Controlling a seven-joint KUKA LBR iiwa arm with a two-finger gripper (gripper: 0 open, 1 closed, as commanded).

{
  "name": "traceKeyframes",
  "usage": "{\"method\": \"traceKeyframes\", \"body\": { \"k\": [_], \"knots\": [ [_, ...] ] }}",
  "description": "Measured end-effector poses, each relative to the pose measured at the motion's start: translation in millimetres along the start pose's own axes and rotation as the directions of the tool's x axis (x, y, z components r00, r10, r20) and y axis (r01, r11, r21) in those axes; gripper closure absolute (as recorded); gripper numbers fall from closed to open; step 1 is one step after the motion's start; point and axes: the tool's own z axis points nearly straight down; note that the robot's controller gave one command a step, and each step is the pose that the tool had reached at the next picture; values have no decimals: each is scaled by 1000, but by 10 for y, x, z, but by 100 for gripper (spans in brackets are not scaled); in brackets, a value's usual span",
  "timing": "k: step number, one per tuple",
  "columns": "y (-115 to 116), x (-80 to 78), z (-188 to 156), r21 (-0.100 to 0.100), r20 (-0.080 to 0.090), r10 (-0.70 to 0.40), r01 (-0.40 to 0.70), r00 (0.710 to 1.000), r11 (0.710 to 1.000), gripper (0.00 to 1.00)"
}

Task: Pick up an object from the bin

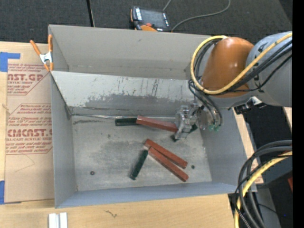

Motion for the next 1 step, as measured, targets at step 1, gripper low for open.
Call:
{"method": "traceKeyframes", "body": {
  "k": [1],
  "knots": [
    [-404,-282,-527,4,-2,-219,219,976,976,100]
  ]
}}
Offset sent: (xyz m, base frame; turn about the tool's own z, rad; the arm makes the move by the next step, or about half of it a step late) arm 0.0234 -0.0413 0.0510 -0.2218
